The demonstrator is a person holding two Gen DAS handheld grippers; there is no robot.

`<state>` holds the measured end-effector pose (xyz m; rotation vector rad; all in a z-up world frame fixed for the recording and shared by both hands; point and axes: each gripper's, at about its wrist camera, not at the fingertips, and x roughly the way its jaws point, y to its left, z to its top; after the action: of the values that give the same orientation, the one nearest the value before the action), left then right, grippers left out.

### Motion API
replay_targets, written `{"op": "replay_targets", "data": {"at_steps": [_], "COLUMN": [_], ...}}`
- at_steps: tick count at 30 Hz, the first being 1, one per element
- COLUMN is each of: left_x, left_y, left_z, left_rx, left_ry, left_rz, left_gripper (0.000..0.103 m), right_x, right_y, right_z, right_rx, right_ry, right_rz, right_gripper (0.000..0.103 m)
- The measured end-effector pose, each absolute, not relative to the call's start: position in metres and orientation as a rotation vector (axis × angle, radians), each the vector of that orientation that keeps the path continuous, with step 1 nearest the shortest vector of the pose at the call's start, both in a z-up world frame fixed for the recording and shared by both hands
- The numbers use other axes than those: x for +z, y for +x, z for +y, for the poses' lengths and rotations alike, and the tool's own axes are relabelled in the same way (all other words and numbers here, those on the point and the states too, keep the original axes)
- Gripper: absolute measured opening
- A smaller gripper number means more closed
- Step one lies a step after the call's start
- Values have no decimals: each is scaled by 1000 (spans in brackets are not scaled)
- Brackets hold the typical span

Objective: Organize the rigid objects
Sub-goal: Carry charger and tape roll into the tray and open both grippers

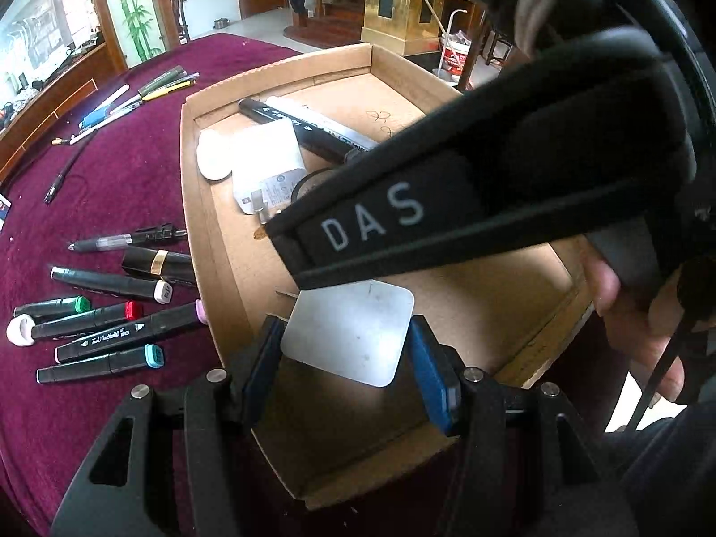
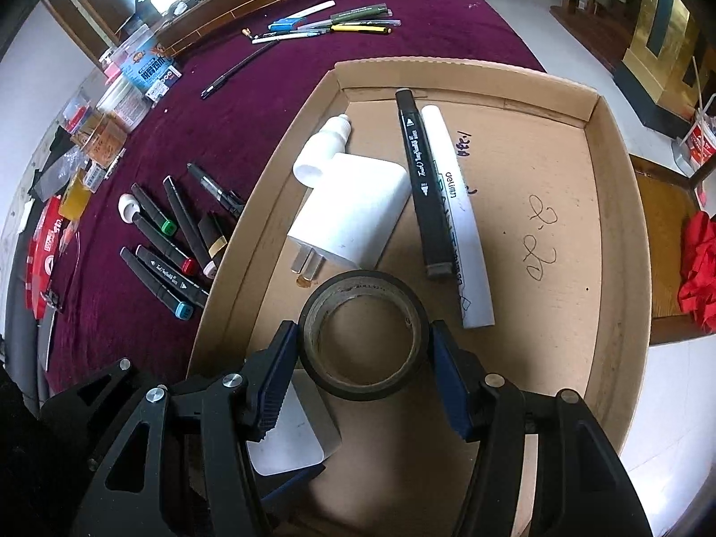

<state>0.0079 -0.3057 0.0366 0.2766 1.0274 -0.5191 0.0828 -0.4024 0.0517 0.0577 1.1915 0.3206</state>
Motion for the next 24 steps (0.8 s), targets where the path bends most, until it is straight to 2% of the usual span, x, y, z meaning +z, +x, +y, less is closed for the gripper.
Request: {"op": "replay_targets", "data": {"at_steps": [14, 24], "left_x": [51, 81], "left_y": [5, 12], "left_z": [-296, -235], "left_rx": [-543, -497], "left_ry": [238, 44], "left_rz": [1027, 1004], "left_gripper": [56, 56], "right_x": [72, 98], "right_y": [67, 52], "right_z": [-413, -404], "right_rx": [278, 264], "right_ry": [145, 226], "right_rz": [1137, 1065], "right_gripper": [60, 60]}}
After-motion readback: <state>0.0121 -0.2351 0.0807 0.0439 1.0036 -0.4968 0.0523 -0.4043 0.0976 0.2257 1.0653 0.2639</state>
